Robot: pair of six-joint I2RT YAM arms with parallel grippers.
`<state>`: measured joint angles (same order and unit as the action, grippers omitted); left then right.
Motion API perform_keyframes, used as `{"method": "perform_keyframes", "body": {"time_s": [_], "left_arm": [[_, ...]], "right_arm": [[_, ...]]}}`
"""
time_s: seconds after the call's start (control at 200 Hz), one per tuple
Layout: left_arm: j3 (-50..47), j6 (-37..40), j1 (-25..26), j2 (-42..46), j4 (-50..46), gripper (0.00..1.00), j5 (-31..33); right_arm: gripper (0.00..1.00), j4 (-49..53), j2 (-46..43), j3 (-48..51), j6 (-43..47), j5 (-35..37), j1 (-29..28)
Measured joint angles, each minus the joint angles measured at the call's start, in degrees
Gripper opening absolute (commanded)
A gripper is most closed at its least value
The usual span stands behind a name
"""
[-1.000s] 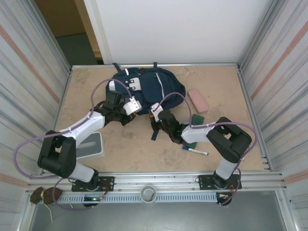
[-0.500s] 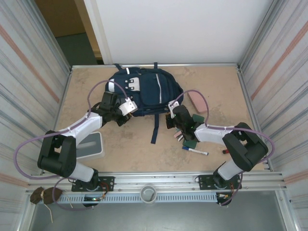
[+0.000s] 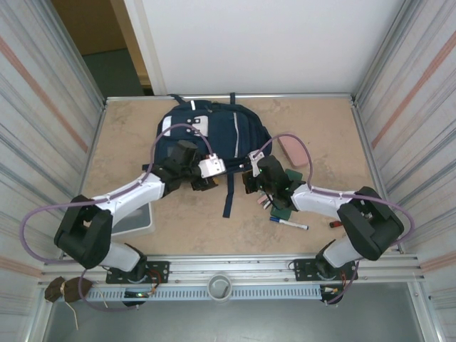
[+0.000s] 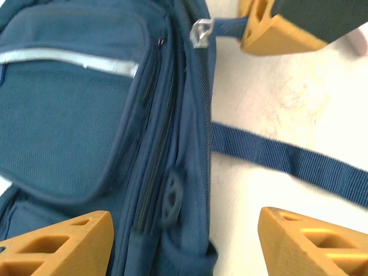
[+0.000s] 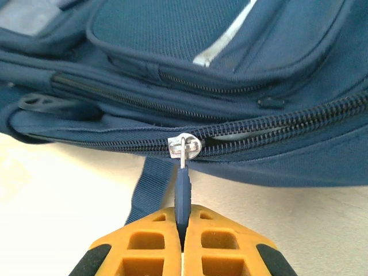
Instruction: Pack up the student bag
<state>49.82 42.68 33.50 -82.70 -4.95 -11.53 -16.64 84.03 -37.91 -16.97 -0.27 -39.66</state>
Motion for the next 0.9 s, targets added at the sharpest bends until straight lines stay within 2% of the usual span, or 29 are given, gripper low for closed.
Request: {"method": "perform_keyframes", "body": {"time_s": [0.1,0.215,0.326,0.516,0.827,0.902], "left_arm": [[1.8,0.9,1.1,-2.9,1.7,0.65,0.4],[4.6,1.7,1.9,-7.1,2.8,0.57,0.9],[5.6,3.1,2.2,-9.6,4.1,0.38,1.2],[5.6,3.7,2.0,-10.2,3.9,0.00,-0.1],[-1.5,3.6,-4.2,-3.3,4.5,0.00,-5.2],[-3.7,3.3,-6.7,-1.2,4.6,0.05,-5.4]], "right_arm": [[0.00,0.0,-1.9,0.0,-1.6,-1.1,-0.7],[0.00,0.0,-3.0,0.0,-2.6,-1.8,-1.7],[0.00,0.0,-3.4,0.2,-3.6,-2.4,-2.0],[0.00,0.5,-3.8,0.8,-3.7,-0.8,-1.6],[0.00,6.2,-4.7,0.5,-4.0,4.5,3.8],[0.00,7.6,-4.7,0.0,-4.0,4.5,4.9]]}}
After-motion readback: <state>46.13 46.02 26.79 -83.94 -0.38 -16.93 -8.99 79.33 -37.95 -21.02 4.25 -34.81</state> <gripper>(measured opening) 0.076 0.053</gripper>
